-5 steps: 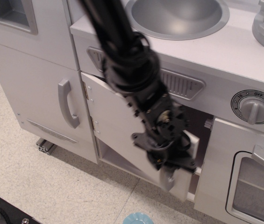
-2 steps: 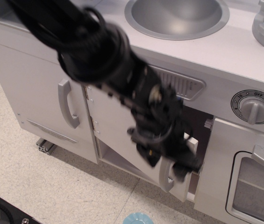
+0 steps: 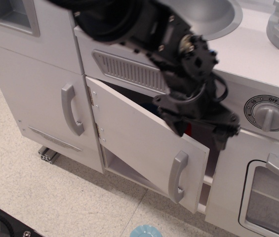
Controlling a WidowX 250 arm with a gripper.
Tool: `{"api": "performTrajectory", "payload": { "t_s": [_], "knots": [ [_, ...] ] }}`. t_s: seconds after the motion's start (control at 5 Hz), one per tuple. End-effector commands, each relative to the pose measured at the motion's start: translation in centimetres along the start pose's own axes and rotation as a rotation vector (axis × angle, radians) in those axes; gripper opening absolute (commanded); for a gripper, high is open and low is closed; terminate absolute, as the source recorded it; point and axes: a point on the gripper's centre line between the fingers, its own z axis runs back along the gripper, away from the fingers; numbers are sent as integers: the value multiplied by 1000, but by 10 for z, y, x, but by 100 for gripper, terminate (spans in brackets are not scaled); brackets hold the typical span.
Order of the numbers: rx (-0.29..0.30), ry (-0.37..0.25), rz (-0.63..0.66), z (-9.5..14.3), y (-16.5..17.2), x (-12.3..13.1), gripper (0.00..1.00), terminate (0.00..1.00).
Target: Open cabinet
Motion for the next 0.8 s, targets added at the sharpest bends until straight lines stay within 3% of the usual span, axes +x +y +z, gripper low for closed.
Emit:
{"api": "performTrajectory", "payload": {
  "t_s": [0.0, 0.4, 0.6],
  "knots": [
    [14, -19, -33, -17, 0, 25, 100, 0],
    [68, -38, -108, -35, 17, 15, 100, 0],
    [85, -18, -124, -34, 26, 0, 100, 0]
  ]
}}
